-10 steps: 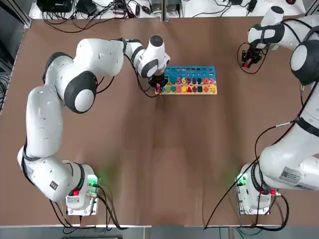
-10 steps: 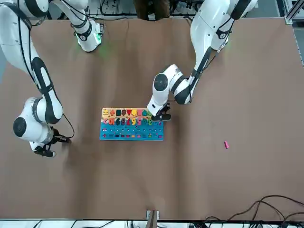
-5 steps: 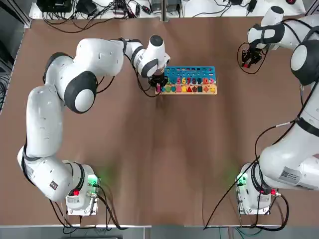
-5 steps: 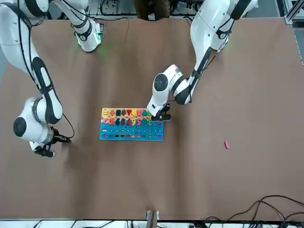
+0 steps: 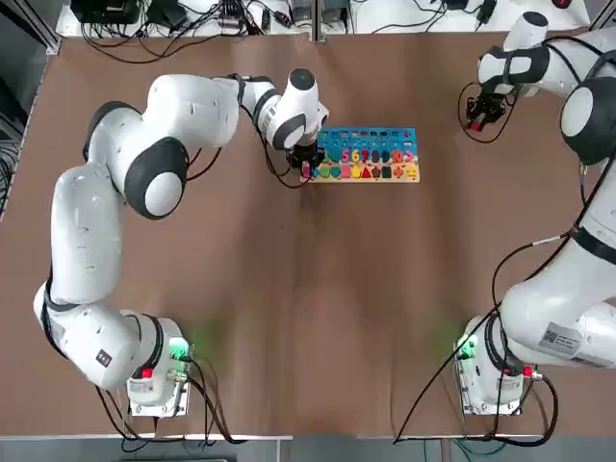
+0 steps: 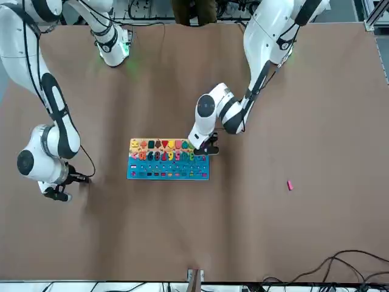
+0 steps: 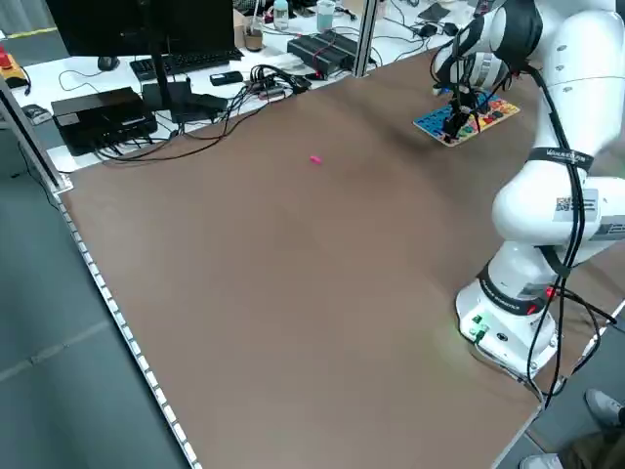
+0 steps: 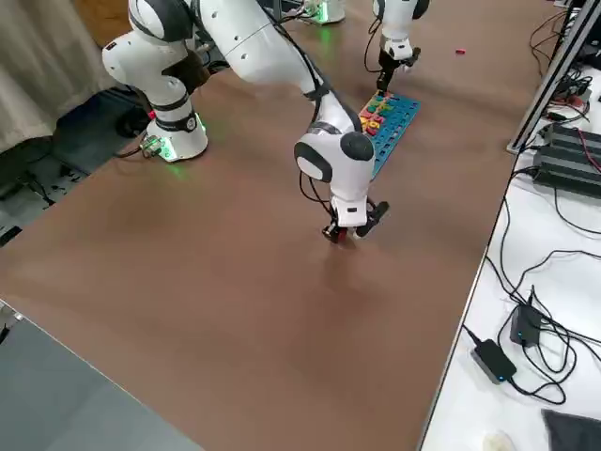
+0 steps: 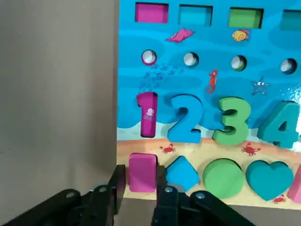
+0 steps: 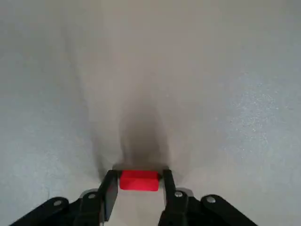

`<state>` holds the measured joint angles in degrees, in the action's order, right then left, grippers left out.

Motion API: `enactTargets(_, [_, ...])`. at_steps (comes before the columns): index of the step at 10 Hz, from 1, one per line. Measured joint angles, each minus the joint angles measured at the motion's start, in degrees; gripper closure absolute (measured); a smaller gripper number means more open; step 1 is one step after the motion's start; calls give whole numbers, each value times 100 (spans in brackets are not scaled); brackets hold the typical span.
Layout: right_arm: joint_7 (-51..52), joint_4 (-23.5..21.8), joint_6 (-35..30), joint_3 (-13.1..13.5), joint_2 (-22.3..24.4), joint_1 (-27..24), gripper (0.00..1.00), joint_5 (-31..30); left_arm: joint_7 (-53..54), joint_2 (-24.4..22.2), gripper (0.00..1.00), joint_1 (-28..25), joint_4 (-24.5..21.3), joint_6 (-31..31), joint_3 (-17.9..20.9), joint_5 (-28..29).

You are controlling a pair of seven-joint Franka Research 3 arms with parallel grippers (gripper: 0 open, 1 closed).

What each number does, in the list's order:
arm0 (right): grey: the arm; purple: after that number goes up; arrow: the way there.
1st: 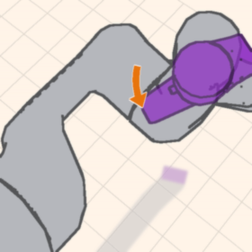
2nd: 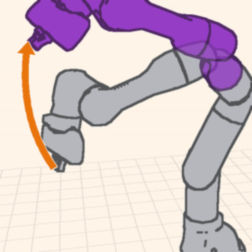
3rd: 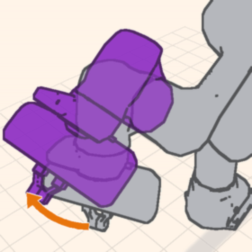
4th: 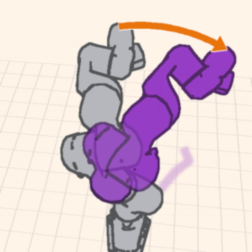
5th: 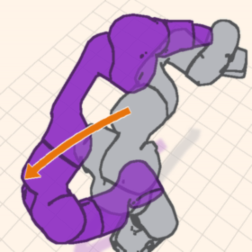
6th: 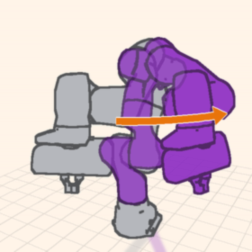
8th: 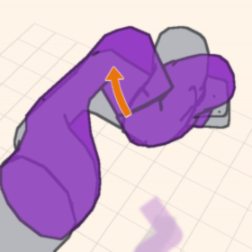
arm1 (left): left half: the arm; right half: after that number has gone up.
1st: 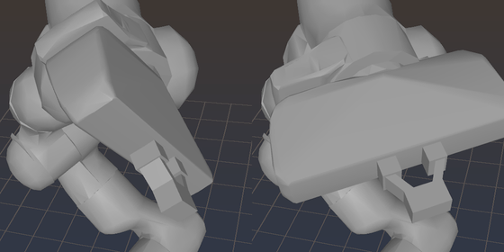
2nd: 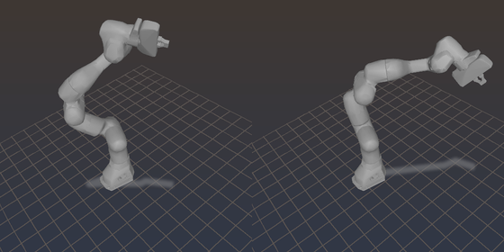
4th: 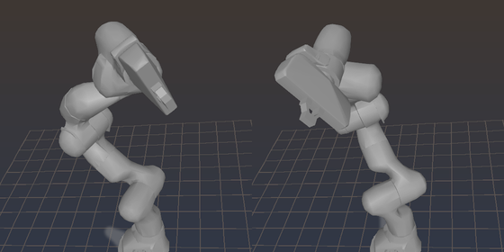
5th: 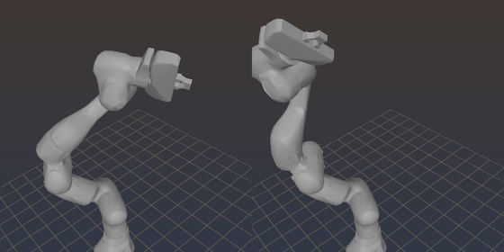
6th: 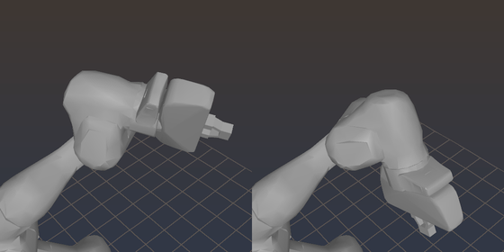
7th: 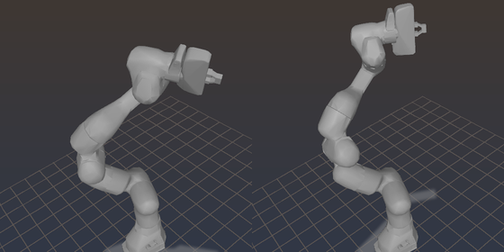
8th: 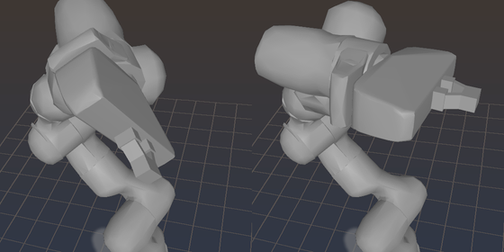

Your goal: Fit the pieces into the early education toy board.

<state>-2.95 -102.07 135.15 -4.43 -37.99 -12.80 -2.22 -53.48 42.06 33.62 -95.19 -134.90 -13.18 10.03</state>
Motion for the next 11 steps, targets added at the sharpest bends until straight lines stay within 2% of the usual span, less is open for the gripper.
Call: enactTargets(11, [0,17,0,-5,32,0,53,0,1,-35,66,0,90,156,-6,0])
